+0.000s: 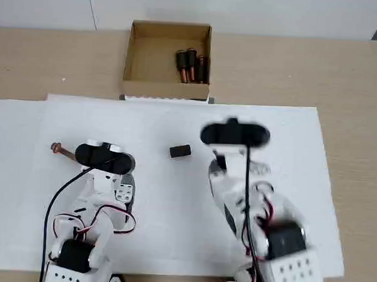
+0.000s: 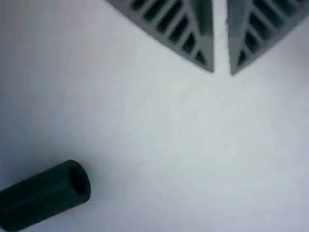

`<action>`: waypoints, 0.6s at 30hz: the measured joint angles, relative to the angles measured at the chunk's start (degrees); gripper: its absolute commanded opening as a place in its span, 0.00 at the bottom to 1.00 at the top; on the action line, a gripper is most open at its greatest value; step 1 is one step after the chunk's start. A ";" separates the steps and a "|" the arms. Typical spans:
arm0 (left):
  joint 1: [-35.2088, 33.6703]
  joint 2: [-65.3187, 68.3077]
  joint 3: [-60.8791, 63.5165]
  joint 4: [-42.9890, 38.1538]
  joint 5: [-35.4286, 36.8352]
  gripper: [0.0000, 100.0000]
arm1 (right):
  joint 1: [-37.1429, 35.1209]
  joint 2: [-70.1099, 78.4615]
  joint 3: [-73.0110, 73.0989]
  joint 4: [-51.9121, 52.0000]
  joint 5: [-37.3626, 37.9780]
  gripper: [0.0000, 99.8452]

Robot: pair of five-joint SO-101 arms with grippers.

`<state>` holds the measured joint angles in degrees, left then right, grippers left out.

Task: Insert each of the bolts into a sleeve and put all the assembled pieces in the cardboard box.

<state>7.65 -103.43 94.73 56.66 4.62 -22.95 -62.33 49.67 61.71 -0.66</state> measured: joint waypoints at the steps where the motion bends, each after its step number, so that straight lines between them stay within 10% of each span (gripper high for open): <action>1: 0.00 0.00 0.00 0.00 0.00 0.01 | 0.00 4.13 -3.34 0.00 0.00 0.00; 18: 0.00 0.00 0.00 0.00 -0.44 0.01 | 2.20 66.73 -61.63 0.00 4.31 0.00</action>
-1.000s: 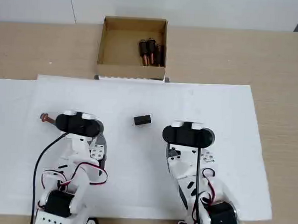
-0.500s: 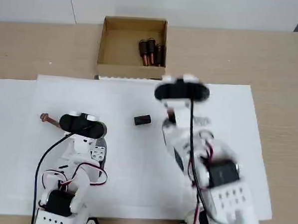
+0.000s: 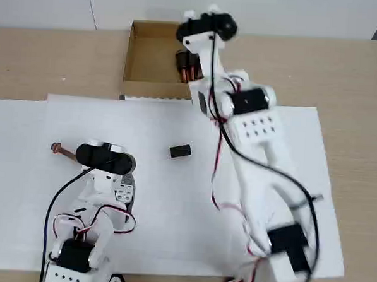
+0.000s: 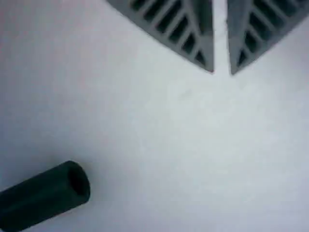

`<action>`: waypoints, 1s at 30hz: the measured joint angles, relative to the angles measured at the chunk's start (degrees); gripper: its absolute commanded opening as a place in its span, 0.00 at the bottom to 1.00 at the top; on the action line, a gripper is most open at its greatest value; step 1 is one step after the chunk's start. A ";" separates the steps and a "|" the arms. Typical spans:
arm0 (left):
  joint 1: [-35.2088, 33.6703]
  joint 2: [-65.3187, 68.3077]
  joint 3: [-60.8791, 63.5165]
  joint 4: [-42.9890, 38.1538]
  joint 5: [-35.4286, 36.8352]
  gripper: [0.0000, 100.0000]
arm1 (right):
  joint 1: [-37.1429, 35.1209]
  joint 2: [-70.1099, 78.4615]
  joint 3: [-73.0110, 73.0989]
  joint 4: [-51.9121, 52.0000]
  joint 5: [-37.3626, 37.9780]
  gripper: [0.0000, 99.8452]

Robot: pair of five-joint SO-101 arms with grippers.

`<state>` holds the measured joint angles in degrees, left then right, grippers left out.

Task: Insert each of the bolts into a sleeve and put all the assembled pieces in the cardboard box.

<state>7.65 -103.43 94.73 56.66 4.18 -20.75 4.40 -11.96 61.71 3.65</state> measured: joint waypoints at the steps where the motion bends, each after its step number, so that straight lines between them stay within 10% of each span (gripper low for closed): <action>1: 0.00 0.00 0.00 0.00 0.00 0.01 | 0.00 2.90 -2.73 0.00 0.97 0.00; 30: 0.00 0.00 0.00 0.00 0.00 0.01 | -2.81 48.53 -45.19 -14.77 18.99 0.03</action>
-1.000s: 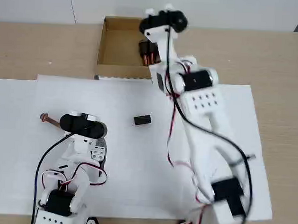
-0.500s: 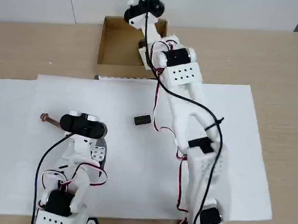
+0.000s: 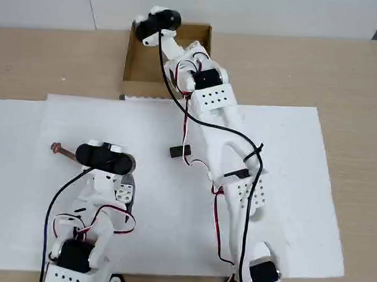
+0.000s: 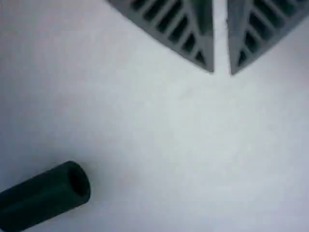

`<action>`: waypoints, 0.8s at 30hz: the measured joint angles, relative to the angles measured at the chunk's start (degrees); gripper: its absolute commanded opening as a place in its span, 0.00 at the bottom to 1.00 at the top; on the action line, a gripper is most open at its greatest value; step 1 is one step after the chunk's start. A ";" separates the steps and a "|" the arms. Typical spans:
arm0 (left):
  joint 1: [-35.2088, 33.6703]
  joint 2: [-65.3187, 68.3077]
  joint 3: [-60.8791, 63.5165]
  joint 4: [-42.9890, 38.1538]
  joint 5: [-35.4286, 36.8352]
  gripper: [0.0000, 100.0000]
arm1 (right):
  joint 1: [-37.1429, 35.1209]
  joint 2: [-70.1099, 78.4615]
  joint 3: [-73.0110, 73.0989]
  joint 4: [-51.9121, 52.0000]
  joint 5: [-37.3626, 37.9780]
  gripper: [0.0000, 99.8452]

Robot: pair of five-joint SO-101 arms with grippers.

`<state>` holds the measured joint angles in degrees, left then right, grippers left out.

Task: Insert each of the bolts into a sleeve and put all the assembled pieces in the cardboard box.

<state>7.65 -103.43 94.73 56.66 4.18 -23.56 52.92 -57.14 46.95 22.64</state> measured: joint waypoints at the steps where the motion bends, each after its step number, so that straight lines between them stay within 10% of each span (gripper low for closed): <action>1: 0.00 0.00 0.00 0.00 0.00 0.01 | -0.18 0.26 0.00 0.00 0.09 0.06; 16: 0.00 0.00 0.00 0.00 0.00 0.01 | -0.62 0.79 -1.49 3.25 0.44 0.16; 24: 0.00 0.00 0.00 0.00 0.00 0.01 | -0.62 -3.25 -1.49 15.12 0.44 0.00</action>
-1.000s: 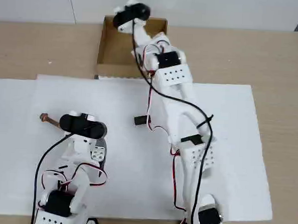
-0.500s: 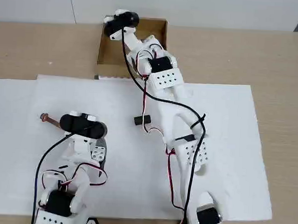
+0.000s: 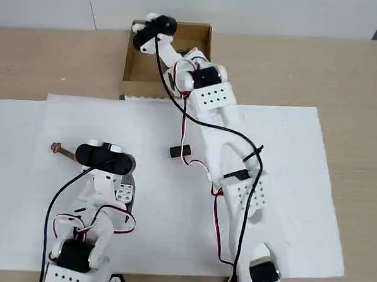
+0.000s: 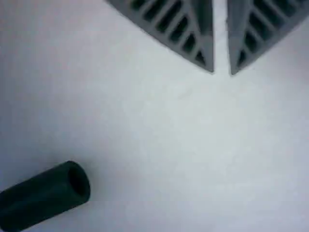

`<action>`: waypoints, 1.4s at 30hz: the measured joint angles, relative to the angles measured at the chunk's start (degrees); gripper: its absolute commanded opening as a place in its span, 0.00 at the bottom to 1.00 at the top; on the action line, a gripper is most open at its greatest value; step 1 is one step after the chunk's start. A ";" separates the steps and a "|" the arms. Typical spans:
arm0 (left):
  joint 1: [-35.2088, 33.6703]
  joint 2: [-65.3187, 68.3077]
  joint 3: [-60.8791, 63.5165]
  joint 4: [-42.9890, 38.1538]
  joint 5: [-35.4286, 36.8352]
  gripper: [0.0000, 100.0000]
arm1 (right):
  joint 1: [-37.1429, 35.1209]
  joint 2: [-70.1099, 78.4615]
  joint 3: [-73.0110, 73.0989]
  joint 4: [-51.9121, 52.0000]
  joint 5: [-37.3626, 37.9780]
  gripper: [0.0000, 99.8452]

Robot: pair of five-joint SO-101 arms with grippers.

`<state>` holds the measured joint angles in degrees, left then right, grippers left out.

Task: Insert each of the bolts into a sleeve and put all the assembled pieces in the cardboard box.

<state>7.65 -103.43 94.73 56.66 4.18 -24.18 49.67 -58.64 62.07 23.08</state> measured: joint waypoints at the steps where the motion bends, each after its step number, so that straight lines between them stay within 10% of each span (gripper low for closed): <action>1: 0.00 0.00 0.00 0.00 0.00 0.01 | 0.00 -1.14 0.00 2.20 0.00 0.01; 19: -9.32 0.00 0.00 0.00 -7.38 0.01 | 0.00 -13.27 0.00 34.29 0.00 0.00; 42: -13.54 0.00 0.00 2.02 -8.44 0.01 | -3.43 -33.05 32.79 36.22 10.90 0.04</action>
<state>-5.89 -103.43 94.73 58.68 -4.26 -27.60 16.62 -25.85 98.29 33.98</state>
